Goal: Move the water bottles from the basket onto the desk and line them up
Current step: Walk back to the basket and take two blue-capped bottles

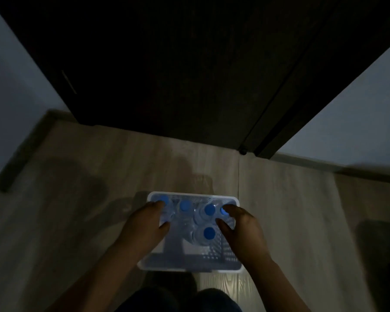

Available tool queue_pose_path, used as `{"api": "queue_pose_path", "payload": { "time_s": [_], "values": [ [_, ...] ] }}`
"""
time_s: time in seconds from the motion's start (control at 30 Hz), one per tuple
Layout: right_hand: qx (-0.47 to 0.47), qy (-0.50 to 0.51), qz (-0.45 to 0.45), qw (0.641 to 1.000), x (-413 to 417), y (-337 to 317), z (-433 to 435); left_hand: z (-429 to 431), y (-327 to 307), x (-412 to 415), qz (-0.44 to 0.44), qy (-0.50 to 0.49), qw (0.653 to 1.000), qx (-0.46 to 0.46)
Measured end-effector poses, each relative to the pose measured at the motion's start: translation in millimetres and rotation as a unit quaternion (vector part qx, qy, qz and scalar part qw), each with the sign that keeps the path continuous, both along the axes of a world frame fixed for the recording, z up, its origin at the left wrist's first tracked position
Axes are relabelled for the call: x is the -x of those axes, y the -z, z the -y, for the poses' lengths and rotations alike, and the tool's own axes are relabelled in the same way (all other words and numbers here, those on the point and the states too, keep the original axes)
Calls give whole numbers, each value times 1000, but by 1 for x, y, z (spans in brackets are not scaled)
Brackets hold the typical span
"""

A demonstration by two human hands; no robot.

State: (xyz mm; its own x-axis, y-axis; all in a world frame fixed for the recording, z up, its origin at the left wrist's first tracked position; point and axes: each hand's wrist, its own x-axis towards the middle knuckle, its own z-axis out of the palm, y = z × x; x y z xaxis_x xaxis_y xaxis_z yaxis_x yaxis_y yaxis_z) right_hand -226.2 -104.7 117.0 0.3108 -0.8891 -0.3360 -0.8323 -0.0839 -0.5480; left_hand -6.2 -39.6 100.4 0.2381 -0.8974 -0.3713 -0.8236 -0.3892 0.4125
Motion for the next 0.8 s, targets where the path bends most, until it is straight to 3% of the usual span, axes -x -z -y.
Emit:
{"api": "queue_pose_path", "payload": {
  "time_s": [0.27,0.43,0.8],
  "values": [
    [33,18,32,999,-8,80,26,32,84,-14,-32,-76,996,36],
    [25,23,52,998,-11,102,33,37,102,-14,-28,-74,995,55],
    [-1,2,83,997,-12,127,34,31,121,-18,-103,-97,979,150]
  ]
}}
